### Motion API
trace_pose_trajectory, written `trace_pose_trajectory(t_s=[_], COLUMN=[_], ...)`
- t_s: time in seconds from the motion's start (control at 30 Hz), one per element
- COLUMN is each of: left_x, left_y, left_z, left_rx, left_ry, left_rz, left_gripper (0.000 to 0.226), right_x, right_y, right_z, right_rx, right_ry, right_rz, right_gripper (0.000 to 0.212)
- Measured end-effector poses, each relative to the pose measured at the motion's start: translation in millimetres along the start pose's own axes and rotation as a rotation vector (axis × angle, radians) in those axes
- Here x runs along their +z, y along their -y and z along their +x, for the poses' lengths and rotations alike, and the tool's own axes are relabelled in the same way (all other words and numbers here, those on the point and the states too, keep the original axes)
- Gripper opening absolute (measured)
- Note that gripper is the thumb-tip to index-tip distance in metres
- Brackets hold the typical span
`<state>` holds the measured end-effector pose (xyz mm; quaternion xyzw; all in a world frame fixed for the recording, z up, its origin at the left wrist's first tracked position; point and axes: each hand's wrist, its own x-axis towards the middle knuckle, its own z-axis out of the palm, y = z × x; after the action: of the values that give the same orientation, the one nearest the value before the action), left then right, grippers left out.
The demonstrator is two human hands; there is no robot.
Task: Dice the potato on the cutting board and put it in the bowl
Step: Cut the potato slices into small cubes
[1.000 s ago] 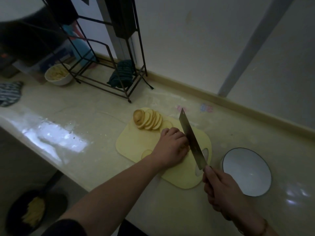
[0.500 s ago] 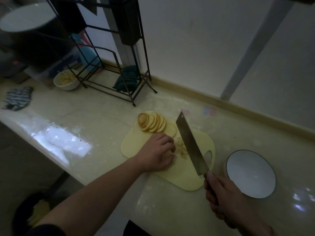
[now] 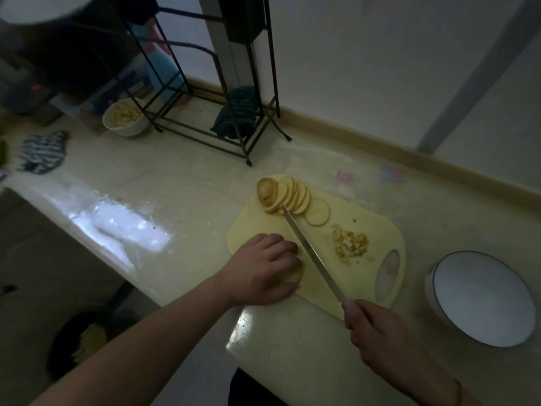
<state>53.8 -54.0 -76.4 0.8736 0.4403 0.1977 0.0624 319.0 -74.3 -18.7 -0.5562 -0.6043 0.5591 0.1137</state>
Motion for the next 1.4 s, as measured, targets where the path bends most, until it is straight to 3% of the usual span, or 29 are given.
trace_pose_trajectory(t_s=[0.27,0.63,1.0,1.4], left_x=[8.0,8.8,7.6,12.9], left_y=[-3.8,9.0,12.0,12.0], left_z=[-8.8,-3.4,-8.7,-9.1], left_rx=[-0.037,-0.254,-0.288,-0.271], left_ry=[-0.078,-0.144,-0.119,-0.143], left_rz=[0.115,0.226,0.175,0.01], left_gripper=[0.022,0.018,0.022,0.025], right_x=[5.5,5.2,-2.9,-8.0], right_y=[7.2,25.4,27.9,25.2], right_z=[8.3,41.8,39.8,20.3], right_rx=[-0.035,-0.065,-0.2,-0.083], right_ry=[0.038,0.048,0.063,0.107], right_rz=[-0.083,-0.168,-0.359,-0.335], right_gripper=[0.05,0.067,0.06,0.06])
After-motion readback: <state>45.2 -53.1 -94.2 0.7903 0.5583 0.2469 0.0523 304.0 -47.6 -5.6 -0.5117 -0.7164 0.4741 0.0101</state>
